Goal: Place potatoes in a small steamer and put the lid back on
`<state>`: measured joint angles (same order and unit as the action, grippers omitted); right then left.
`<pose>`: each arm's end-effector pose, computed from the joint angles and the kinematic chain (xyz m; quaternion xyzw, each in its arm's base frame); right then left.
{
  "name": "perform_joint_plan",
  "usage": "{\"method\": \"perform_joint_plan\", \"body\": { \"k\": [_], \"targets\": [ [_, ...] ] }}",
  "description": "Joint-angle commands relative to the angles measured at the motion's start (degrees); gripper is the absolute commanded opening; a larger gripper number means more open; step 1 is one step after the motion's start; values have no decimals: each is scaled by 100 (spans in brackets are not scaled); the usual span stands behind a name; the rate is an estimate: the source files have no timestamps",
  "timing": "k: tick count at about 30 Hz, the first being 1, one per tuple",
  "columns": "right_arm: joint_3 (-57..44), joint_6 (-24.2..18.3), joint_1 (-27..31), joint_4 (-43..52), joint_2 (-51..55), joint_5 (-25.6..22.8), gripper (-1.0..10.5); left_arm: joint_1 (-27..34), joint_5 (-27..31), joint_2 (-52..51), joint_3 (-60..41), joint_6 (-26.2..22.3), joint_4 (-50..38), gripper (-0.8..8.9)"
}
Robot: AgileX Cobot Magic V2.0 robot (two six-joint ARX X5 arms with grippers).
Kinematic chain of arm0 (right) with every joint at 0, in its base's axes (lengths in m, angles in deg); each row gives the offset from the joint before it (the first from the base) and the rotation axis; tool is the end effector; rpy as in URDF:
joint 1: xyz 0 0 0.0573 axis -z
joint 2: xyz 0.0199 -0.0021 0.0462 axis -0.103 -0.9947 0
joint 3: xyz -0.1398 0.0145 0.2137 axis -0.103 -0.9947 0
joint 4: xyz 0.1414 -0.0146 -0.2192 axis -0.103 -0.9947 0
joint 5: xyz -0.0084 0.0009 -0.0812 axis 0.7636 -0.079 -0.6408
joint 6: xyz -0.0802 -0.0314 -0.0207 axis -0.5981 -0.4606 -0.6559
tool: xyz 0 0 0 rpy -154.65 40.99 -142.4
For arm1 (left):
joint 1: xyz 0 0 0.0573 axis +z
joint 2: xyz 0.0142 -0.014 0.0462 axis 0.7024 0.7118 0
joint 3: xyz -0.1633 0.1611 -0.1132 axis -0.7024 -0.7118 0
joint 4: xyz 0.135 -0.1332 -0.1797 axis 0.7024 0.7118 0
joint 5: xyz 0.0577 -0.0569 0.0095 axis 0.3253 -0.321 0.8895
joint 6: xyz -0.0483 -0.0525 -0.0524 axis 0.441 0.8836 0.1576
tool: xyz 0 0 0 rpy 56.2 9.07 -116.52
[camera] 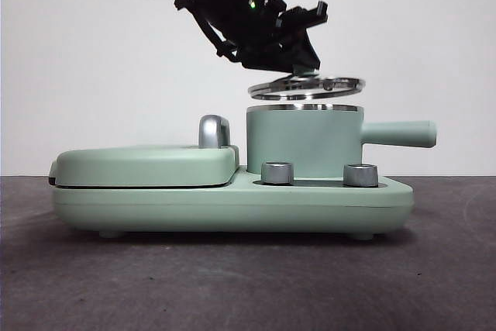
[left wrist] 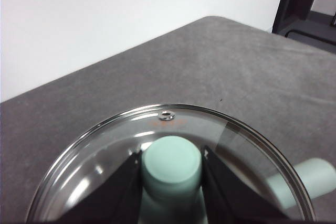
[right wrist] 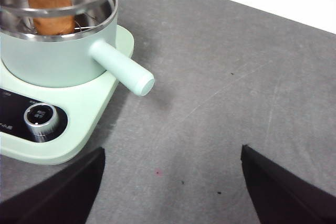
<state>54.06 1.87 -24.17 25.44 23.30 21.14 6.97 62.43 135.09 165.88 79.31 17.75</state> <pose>0.1736 0.0432 0.2701 -0.0971 0.2237 0.0778 0.9667 0.3868 -0.3108 0.2534 0.0532 0.1102 -0.3828 0.9157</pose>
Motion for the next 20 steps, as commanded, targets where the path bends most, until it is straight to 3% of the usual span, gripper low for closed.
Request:
{"method": "perform_joint_plan", "body": {
  "k": [1, 20],
  "targets": [
    [2, -33, -13, -13, -26, 33, 398, -33, 9, 98, 205, -122, -195, 10],
    [2, -24, -13, -48, -26, 131, 398, 2, 9, 326, 205, -120, -131, 10]
  ]
}}
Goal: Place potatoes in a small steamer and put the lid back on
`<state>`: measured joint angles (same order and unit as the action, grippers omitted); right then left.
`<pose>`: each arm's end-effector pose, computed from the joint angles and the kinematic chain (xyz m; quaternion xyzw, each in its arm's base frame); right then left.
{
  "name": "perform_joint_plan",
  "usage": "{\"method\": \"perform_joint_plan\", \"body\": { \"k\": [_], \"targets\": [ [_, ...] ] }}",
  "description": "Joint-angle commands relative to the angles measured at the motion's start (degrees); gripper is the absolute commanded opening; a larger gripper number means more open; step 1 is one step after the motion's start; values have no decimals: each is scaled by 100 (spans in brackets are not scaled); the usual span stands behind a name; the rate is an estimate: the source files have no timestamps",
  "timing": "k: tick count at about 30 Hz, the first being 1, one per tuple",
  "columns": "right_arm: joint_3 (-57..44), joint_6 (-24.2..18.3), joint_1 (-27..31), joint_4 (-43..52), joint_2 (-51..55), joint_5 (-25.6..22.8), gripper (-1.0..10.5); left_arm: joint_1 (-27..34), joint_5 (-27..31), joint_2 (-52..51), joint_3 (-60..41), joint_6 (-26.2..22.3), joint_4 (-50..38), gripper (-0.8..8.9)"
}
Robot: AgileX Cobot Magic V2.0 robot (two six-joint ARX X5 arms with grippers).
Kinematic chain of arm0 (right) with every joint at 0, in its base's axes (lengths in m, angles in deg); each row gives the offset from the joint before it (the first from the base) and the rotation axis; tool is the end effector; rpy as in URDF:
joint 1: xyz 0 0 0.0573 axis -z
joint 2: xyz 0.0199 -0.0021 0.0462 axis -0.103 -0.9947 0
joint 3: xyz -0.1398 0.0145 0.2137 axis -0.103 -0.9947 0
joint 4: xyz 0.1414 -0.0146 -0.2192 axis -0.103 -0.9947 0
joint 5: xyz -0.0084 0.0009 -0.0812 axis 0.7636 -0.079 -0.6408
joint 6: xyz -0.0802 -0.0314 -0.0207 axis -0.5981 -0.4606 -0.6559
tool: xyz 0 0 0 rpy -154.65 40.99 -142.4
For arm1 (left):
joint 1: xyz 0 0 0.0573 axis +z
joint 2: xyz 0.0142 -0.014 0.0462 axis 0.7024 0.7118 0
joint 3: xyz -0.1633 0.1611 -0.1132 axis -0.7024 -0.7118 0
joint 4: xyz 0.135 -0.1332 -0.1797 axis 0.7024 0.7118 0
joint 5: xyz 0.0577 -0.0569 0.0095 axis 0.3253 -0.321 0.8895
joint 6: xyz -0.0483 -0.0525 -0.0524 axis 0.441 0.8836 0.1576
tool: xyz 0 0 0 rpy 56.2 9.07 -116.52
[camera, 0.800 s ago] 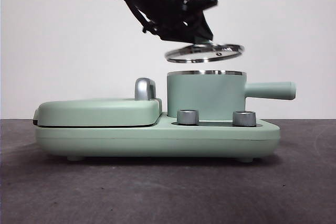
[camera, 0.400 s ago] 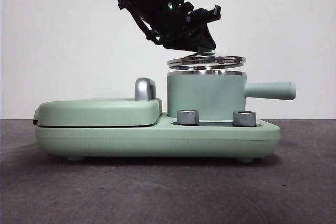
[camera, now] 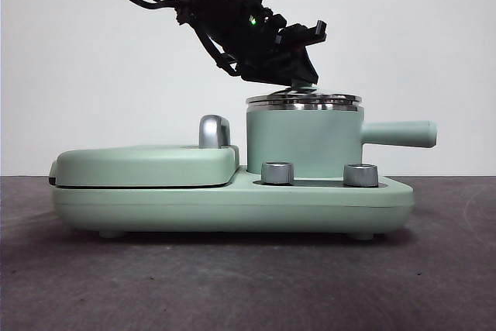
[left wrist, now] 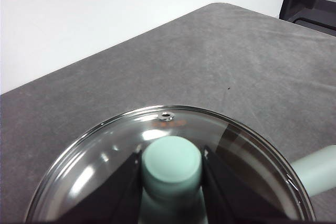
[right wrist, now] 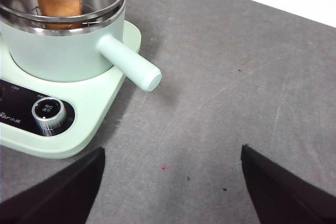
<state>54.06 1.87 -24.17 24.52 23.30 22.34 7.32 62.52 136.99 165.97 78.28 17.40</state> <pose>0.1723 0.0444 0.2680 -0.0964 0.2315 0.0881 0.9640 0.3929 -0.3114 0.2389 0.0645 0.1192 -0.3800 0.9150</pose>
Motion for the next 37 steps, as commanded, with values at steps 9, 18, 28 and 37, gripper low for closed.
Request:
{"method": "perform_joint_plan", "body": {
  "k": [9, 18, 28, 37],
  "targets": [
    [2, -24, -13, 44, -26, 11, 398, -61, -2, 136, 197, -85, 243, 10],
    [2, -24, -13, 44, -26, 11, 398, -66, -2, 136, 197, -85, 476, 10],
    [2, -24, -13, 44, -26, 11, 398, -70, 2, 125, 205, -81, 481, 149],
    [2, -24, -13, 31, -26, 9, 398, -72, 0, -173, 225, 31, 538, 252]
  ]
}}
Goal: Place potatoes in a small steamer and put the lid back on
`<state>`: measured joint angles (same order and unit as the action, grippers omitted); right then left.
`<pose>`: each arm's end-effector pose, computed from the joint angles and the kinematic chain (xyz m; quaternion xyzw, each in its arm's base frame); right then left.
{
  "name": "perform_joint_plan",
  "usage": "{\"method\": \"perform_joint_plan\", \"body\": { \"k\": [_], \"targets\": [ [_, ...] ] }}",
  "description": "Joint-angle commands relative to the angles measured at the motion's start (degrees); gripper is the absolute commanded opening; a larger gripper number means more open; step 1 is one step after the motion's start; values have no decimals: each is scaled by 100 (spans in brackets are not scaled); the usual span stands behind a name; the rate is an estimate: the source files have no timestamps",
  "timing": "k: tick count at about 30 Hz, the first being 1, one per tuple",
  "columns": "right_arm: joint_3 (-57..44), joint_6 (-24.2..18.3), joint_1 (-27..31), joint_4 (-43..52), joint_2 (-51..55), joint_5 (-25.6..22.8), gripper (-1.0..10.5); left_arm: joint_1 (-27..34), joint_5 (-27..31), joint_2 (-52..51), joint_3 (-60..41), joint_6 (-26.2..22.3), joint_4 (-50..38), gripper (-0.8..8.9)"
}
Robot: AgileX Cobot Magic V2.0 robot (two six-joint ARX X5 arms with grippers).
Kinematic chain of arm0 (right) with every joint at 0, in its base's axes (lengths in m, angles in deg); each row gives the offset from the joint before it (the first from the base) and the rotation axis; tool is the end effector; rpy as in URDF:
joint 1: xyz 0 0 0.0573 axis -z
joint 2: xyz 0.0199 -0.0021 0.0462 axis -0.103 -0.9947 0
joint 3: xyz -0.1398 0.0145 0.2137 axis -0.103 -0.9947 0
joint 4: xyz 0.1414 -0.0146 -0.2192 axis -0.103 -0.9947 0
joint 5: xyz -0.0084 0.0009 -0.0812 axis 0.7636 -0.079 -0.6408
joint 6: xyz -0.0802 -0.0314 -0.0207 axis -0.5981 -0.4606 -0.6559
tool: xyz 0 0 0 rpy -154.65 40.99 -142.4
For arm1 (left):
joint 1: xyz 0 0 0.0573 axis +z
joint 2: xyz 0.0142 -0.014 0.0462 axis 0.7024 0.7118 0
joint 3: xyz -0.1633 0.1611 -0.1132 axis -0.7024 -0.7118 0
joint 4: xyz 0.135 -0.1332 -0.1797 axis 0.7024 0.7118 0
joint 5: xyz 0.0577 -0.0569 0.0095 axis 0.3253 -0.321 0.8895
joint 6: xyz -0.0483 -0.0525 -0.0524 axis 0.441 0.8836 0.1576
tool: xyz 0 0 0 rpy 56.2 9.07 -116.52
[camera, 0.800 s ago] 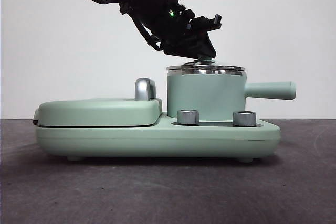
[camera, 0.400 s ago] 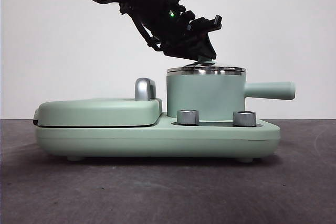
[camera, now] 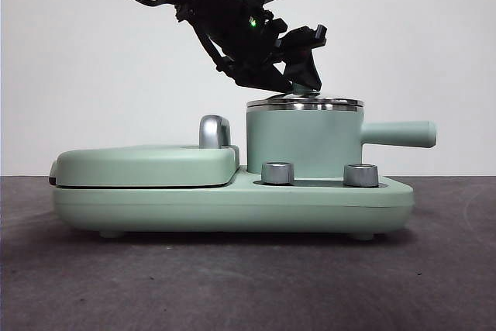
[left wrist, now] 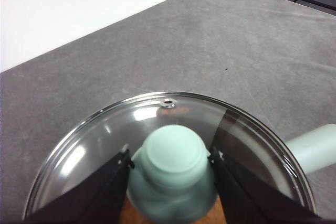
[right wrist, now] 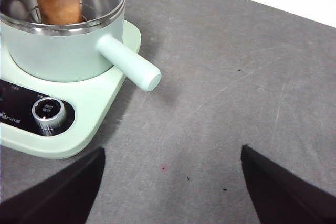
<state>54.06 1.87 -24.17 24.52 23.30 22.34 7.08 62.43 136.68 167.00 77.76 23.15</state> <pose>0.1723 0.0444 0.2680 -0.0964 0.2315 0.0881 0.9640 0.3889 -0.3112 0.2349 0.0784 0.1541 -0.3822 0.9078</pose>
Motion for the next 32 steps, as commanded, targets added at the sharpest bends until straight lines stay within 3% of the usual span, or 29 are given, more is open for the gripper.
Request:
{"method": "perform_joint_plan", "body": {
  "k": [1, 6, 12, 18, 32],
  "targets": [
    [2, -24, -13, 26, -26, 9, 398, -48, 9, -208, 122, 83, -31, 252],
    [2, -24, -13, 22, -26, 0, 398, -33, 7, -796, 122, 133, 470, 253],
    [2, -24, -13, 17, -26, 15, 398, 103, 2, -1547, 122, 568, 1797, 253],
    [2, -20, -13, -22, -26, 205, 398, 317, -15, -2142, -76, 654, 2726, 252],
    [2, 15, -13, -20, -26, 431, 398, 584, 13, -4688, -2736, 1084, 2763, 252]
  ]
}}
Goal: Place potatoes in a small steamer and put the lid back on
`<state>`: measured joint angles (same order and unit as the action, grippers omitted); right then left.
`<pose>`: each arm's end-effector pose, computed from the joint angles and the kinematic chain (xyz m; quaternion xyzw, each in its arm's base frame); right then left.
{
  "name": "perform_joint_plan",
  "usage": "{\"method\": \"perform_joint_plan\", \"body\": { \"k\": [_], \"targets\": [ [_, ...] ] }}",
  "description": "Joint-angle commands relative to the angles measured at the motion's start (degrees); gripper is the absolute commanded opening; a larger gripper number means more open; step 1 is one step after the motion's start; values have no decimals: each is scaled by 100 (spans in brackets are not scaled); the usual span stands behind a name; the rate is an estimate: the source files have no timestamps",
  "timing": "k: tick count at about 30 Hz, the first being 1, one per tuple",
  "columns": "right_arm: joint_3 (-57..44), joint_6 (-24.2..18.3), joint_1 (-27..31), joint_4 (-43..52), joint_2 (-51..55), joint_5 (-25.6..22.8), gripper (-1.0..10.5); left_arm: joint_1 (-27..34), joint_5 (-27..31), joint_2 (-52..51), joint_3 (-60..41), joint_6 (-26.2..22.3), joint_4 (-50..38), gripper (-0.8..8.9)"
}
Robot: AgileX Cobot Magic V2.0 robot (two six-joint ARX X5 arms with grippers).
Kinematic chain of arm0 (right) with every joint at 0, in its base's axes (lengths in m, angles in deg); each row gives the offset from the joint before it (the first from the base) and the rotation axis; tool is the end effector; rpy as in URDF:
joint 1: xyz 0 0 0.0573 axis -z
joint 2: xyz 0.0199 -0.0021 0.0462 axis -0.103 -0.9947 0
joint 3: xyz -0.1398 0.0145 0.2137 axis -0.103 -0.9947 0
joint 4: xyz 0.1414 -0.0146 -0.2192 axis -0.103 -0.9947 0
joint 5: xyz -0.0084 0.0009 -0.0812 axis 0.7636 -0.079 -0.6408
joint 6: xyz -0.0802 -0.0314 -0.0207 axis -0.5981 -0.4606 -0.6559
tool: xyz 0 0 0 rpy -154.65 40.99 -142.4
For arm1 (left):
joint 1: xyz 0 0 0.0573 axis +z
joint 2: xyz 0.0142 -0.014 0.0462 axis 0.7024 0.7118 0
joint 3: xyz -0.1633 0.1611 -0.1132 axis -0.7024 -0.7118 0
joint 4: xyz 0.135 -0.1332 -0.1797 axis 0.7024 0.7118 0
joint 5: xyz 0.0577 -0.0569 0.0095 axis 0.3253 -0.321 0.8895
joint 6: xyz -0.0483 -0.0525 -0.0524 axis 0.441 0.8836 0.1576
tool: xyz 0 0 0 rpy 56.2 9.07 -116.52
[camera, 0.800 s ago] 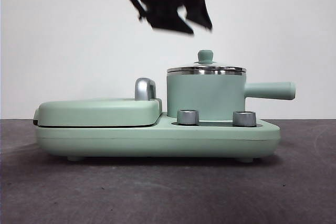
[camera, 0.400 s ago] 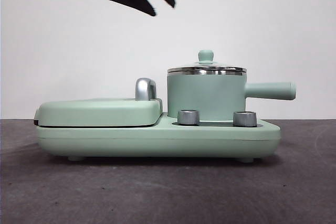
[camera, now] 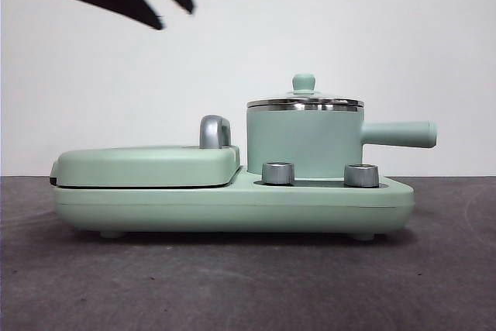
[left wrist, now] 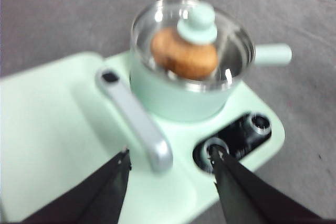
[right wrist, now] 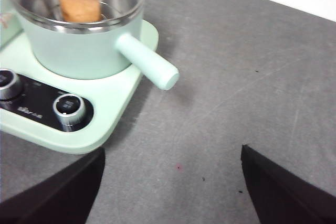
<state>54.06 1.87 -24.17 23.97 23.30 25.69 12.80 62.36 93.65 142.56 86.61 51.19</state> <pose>0.1708 0.0486 0.2665 -0.0903 0.2364 0.1164 0.9604 0.2550 -0.1698 0.2941 0.0166 0.2617 -0.3147 0.9122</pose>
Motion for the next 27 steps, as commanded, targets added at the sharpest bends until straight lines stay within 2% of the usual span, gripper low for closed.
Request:
{"method": "perform_joint_plan", "body": {
  "k": [1, 5, 12, 18, 22, 23, 24, 25, 26, 27],
  "targets": [
    [2, 22, -15, 35, -26, 144, 398, 22, 59, -640, -494, 267, -22, 252],
    [2, 22, -15, 35, -26, 179, 398, 55, 350, -1578, -1102, 490, 212, 252],
    [2, 17, -15, 37, -26, 181, 398, 72, 1147, -2957, -1676, 739, 1130, 252],
    [2, 13, -15, 31, -20, 258, 398, 72, 1954, -3598, -1727, 809, 1622, 252],
    [7, 17, -15, 37, 55, 260, 390, 72, 1967, -3851, -1727, 741, 1650, 244],
    [7, 20, -15, 39, 59, 269, 328, 72, 1967, -3895, -1727, 743, 1648, 209],
    [7, 17, -15, 37, 59, 267, 156, 72, 1965, -3936, -1727, 745, 1644, 59],
    [7, 13, -15, 26, 59, 267, -32, 70, 1963, -3963, -1725, 772, 1637, 19],
    [7, 2, -15, 37, 59, 262, 34, 68, 1956, -3974, -1725, 767, 1611, 3],
    [7, 17, -15, 63, 59, 275, 17, 68, 1956, -3974, -1725, 765, 1598, 4]
  ]
}}
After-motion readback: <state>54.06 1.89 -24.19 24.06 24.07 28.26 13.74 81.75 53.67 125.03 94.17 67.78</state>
